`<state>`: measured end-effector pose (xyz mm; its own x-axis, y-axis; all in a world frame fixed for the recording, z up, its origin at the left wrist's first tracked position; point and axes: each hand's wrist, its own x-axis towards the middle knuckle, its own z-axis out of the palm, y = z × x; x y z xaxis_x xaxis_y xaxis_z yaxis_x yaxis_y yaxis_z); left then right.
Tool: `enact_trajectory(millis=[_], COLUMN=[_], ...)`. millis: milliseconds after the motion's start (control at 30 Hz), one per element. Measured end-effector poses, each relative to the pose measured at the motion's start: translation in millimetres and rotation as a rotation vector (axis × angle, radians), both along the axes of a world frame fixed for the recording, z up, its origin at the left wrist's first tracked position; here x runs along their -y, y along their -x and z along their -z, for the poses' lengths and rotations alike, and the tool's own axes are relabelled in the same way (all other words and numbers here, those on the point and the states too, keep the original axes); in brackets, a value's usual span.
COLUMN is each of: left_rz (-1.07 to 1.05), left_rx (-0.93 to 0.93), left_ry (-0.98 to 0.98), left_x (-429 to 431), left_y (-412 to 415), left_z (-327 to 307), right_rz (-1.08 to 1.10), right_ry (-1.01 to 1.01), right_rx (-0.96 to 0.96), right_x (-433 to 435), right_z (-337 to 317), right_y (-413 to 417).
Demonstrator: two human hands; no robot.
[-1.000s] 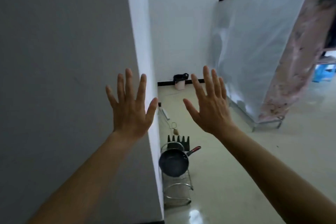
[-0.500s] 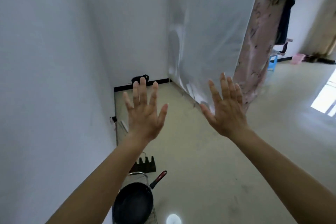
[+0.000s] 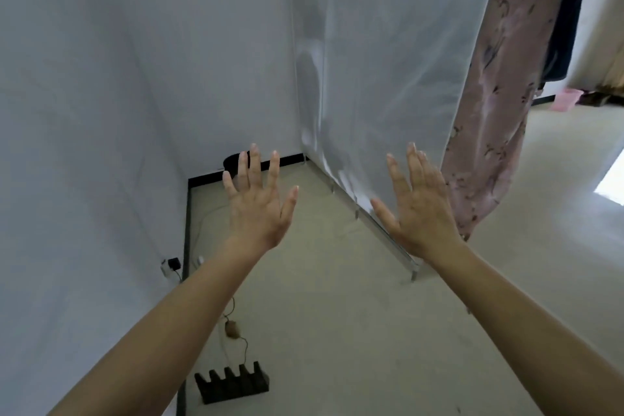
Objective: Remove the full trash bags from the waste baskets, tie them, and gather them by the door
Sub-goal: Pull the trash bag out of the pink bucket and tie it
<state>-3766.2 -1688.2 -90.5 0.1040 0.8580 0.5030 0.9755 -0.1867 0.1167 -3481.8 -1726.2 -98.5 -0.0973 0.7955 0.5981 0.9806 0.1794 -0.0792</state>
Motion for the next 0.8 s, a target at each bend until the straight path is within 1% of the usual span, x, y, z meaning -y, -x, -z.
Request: enact_trajectory(millis=[100, 267, 333, 533, 667, 800], left_rz=[-0.068, -0.116, -0.158, -0.239, -0.242, -0.231], left_rx=[0.014, 0.02, 0.029, 0.048, 0.044, -0.03], left_ry=[0.048, -0.03, -0.04, -0.072, -0.092, -0.078], left_x=[-84.9, -193.7, -238.1, -364.4, -480.8, -609.4], left_y=[-24.6, -24.3, -14.3, 24.4, 58.3, 87.7], left_z=[-10.6, -36.6, -35.6, -15.8, -5.8, -16.0], right_rz=[-0.037, -0.124, -0.166, -0.291, -0.336, -0.317], right_ry=[0.065, 0.098, 0.127, 0.138, 0.137, 0.151], right_rx=[-0.023, -0.067, -0.079, -0.039, 0.029, 0.048], right_x=[-103.6, -254.8, -314.3, -469.9, -595.9, -724.9], right_z=[-8.5, -34.4, -34.9, -14.2, -5.7, -14.3], right_y=[-20.2, -13.3, 1.3, 53.9, 88.9, 113.2])
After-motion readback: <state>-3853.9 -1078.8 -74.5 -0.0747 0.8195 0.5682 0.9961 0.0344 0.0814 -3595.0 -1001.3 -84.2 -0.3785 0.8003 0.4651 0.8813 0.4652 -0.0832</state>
